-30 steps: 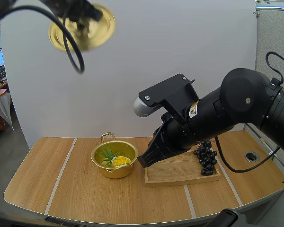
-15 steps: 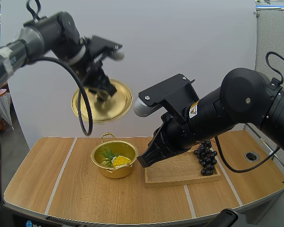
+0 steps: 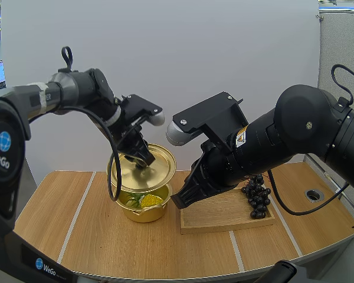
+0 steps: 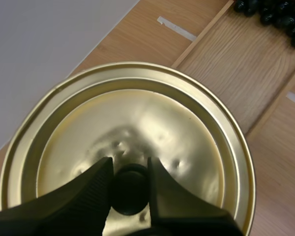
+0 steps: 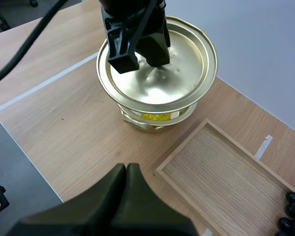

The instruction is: Open the pot, put the pineapple inside, and close it

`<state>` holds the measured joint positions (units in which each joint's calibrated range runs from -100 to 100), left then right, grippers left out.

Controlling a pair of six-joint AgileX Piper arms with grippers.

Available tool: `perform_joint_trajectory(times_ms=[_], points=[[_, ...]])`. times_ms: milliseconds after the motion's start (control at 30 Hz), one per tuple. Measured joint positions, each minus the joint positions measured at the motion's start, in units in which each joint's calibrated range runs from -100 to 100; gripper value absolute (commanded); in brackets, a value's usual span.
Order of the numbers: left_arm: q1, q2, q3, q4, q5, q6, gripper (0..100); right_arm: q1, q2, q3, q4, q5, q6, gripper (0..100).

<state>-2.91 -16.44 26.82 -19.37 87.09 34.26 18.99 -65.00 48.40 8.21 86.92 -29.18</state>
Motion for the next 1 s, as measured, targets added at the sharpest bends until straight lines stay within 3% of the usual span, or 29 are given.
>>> perform_joint_trajectory(times_ms=[567, 1000], points=[[0.0, 12.8, 2.3, -2.0, -19.0, 5.1, 0, 0.0, 0.0, 0.0, 0.0, 0.0, 0.0, 0], [0.0, 17.0, 2.3, -1.5, -19.4, 5.6, 0, 0.0, 0.0, 0.0, 0.0, 0.0, 0.0, 0]])
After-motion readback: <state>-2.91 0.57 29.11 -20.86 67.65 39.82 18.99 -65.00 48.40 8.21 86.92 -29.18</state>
